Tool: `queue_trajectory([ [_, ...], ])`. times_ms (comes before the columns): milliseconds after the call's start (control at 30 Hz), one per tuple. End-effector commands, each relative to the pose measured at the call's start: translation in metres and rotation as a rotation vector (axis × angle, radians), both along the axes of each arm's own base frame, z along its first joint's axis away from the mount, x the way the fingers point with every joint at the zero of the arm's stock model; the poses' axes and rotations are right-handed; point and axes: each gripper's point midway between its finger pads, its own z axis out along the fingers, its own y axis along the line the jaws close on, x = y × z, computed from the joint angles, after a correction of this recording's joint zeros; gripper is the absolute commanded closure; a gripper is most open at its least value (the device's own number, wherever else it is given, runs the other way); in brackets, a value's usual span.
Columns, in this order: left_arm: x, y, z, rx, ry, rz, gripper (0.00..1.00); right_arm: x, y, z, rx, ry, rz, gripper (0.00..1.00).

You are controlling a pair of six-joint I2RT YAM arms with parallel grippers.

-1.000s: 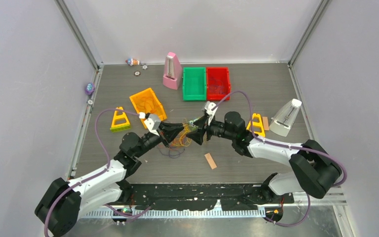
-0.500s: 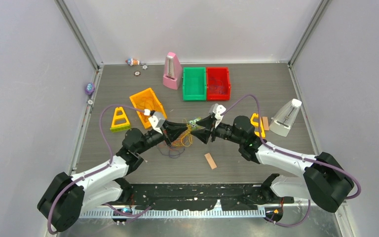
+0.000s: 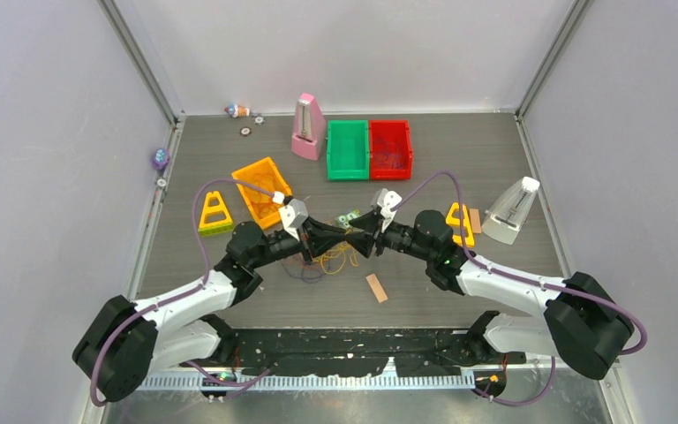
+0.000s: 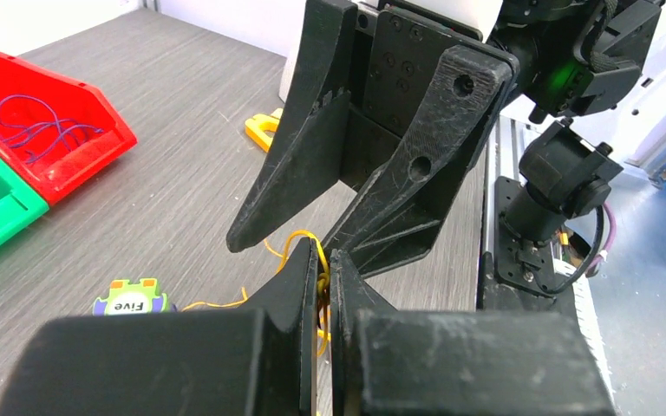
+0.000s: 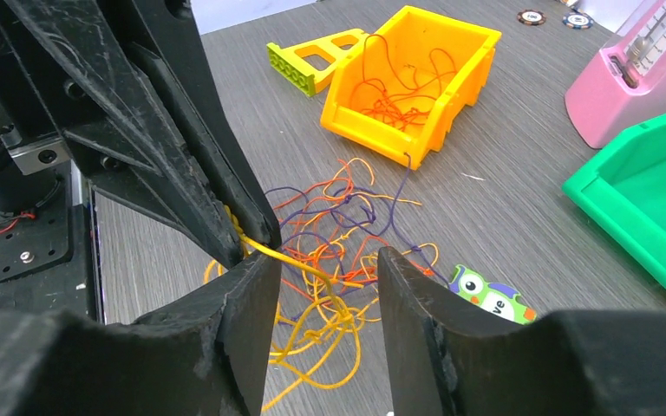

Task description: Untangle the cables

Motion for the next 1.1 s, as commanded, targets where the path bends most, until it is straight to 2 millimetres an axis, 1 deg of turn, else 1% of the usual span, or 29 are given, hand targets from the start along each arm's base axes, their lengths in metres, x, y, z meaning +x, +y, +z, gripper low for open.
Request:
queue_trajectory([
  [0, -0.003, -0.008, 0.019, -0.023, -0.036, -0.049, 1.0, -0.006, 0.008, 0.019, 0.018, -0.072, 0.045, 0.52],
  [33, -0.003, -0.009, 0.018, -0.017, -0.029, -0.051, 0.99, -0.007, 0.009, 0.019, 0.017, -0.071, 0.05, 0.62],
  [67, -0.001, -0.009, 0.017, -0.012, -0.021, -0.051, 0.95, -0.007, 0.01, 0.019, 0.012, -0.069, 0.05, 0.68],
  [100, -0.001, -0.01, 0.017, -0.012, -0.018, -0.047, 0.87, -0.006, 0.01, 0.018, 0.009, -0.068, 0.044, 0.82],
  [133, 0.001, -0.009, 0.017, -0.013, -0.016, -0.036, 0.76, -0.005, 0.01, 0.018, 0.009, -0.066, 0.04, 0.88],
  [167, 0.003, -0.007, 0.016, -0.013, -0.014, -0.021, 0.61, -0.003, 0.008, 0.018, 0.011, -0.063, 0.024, 0.93],
  [200, 0.004, -0.005, 0.016, -0.014, -0.016, -0.004, 0.47, -0.002, 0.007, 0.019, 0.015, -0.065, 0.015, 0.94],
  [233, 0.006, -0.003, 0.016, -0.017, -0.02, 0.016, 0.35, 0.001, 0.005, 0.02, 0.018, -0.062, -0.013, 0.94],
  [267, 0.009, 0.0, 0.015, -0.019, -0.018, 0.044, 0.21, 0.003, 0.002, 0.02, 0.022, -0.062, -0.031, 0.95],
  [300, 0.012, 0.003, 0.015, -0.019, -0.023, 0.07, 0.12, 0.008, -0.002, 0.021, 0.026, -0.06, -0.073, 0.95],
  [333, 0.014, 0.005, 0.014, -0.017, -0.024, 0.091, 0.08, 0.01, -0.005, 0.024, 0.036, -0.06, -0.095, 0.95],
  [367, 0.018, 0.008, 0.013, -0.016, -0.022, 0.12, 0.06, 0.017, -0.009, 0.025, 0.039, -0.053, -0.14, 0.95],
  [467, 0.03, 0.016, 0.009, -0.004, -0.013, 0.203, 0.06, 0.025, -0.015, 0.038, 0.05, -0.033, -0.207, 0.95],
  [533, 0.035, 0.02, 0.006, 0.002, -0.01, 0.242, 0.06, 0.029, -0.019, 0.048, 0.065, -0.016, -0.246, 0.95],
  [567, 0.035, 0.021, 0.006, 0.005, -0.013, 0.242, 0.07, 0.031, -0.022, 0.045, 0.047, 0.006, -0.261, 0.95],
  [600, 0.034, 0.02, 0.006, 0.007, -0.015, 0.237, 0.09, 0.033, -0.022, 0.056, 0.062, -0.002, -0.269, 0.95],
  [633, 0.034, 0.019, 0.006, 0.009, -0.016, 0.228, 0.1, 0.035, -0.023, 0.061, 0.06, 0.007, -0.285, 0.95],
  [733, 0.033, 0.015, 0.003, 0.025, -0.011, 0.204, 0.16, 0.038, -0.025, 0.068, 0.067, 0.023, -0.311, 0.95],
  [800, 0.034, 0.012, 0.0, 0.041, -0.002, 0.196, 0.22, 0.039, -0.026, 0.072, 0.078, 0.031, -0.321, 0.95],
  [867, 0.04, 0.009, -0.009, 0.071, 0.028, 0.199, 0.32, 0.039, -0.025, 0.076, 0.087, 0.037, -0.318, 0.95],
  [933, 0.045, 0.004, -0.017, 0.106, 0.064, 0.198, 0.38, 0.038, -0.023, 0.08, 0.097, 0.041, -0.309, 0.95],
  [967, 0.047, 0.001, -0.019, 0.123, 0.081, 0.19, 0.46, 0.038, -0.022, 0.083, 0.102, 0.041, -0.307, 0.95],
  [1000, 0.047, -0.003, -0.021, 0.135, 0.094, 0.176, 0.63, 0.037, -0.022, 0.083, 0.106, 0.044, -0.307, 0.95],
  [1033, 0.048, -0.005, -0.022, 0.138, 0.104, 0.169, 0.86, 0.038, -0.023, 0.085, 0.105, 0.044, -0.311, 0.95],
  [1067, 0.049, -0.005, -0.024, 0.147, 0.119, 0.173, 1.0, 0.04, -0.026, 0.083, 0.096, 0.05, -0.332, 0.95],
])
